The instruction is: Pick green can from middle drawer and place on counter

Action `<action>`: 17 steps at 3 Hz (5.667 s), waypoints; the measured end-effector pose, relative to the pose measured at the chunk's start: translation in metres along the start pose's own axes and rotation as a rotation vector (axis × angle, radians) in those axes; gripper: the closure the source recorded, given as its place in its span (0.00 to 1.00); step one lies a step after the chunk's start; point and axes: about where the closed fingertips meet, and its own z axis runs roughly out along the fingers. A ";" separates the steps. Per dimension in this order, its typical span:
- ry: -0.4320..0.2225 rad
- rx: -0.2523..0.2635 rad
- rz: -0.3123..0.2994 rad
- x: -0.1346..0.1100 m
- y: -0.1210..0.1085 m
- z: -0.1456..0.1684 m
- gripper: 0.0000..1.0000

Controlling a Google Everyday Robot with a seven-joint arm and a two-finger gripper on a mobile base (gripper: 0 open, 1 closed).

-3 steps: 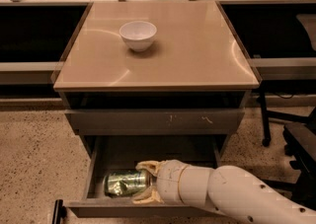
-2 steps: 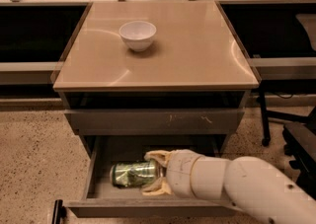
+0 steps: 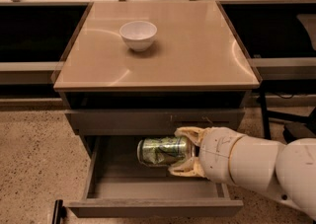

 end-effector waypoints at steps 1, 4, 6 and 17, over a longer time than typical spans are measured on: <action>0.001 0.003 0.000 -0.001 0.001 0.000 1.00; 0.016 0.195 -0.238 -0.010 -0.154 -0.012 1.00; 0.026 0.205 -0.247 -0.007 -0.167 -0.006 1.00; 0.045 0.104 -0.315 0.063 -0.294 0.090 0.00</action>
Offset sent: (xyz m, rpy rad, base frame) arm 0.0613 -0.0361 0.0615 -0.0820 -0.1937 -0.0299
